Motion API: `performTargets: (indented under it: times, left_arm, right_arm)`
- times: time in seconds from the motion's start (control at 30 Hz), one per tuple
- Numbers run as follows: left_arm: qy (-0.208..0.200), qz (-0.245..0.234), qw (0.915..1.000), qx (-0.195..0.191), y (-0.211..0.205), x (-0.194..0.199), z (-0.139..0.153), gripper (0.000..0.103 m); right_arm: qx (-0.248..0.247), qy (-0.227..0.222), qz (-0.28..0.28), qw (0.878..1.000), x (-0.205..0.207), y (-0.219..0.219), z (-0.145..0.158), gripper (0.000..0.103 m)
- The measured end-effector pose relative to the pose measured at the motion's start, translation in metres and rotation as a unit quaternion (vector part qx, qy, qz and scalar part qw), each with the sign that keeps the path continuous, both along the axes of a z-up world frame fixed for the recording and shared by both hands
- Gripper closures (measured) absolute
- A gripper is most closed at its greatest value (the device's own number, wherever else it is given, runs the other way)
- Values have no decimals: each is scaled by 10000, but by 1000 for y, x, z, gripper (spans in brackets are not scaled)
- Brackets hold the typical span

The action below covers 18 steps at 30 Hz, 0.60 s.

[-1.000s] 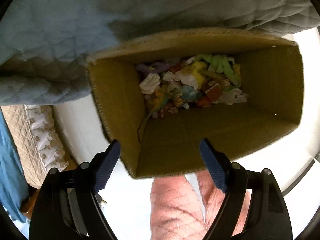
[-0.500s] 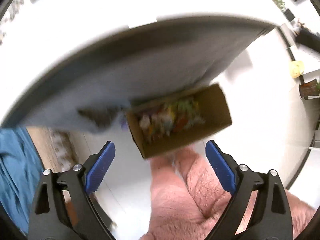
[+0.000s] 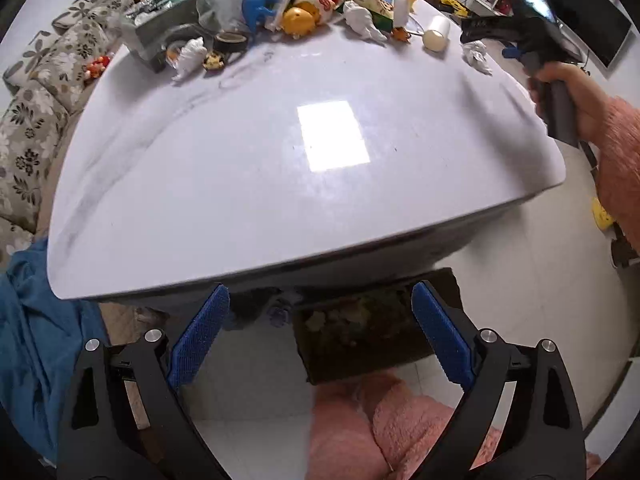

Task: Collect trash
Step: 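Grasp the crumpled white tissue with the right tool while the left tool grasps the paper roll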

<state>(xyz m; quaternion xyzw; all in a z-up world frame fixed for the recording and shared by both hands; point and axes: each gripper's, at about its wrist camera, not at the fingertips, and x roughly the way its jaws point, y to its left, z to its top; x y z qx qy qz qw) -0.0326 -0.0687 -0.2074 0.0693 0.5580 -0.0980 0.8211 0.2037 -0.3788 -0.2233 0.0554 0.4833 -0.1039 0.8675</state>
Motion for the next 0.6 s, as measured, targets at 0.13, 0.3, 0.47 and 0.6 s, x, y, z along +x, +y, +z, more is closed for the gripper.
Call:
performTargets:
  times: [0.13,0.3,0.47,0.6]
  left_arm:
    - [-132,-43,9999,52,-11,23,10,13]
    - [-424,-460,9980,128,-68,74,29,13]
    - [-539,-1026,9931,192,-149,150,25,13]
    - [-652,-1243,9900,158,-209,209,17,13]
  right_arm:
    - [339,244,-59,9991,12,-15,-25,67]
    - [1005,-151,255,9945,-38,-26,-1,89]
    - [1052,-384,592,9919,-119,-37,35,89]
    - [1060,-494,581,9914,-180,-45,48,89]
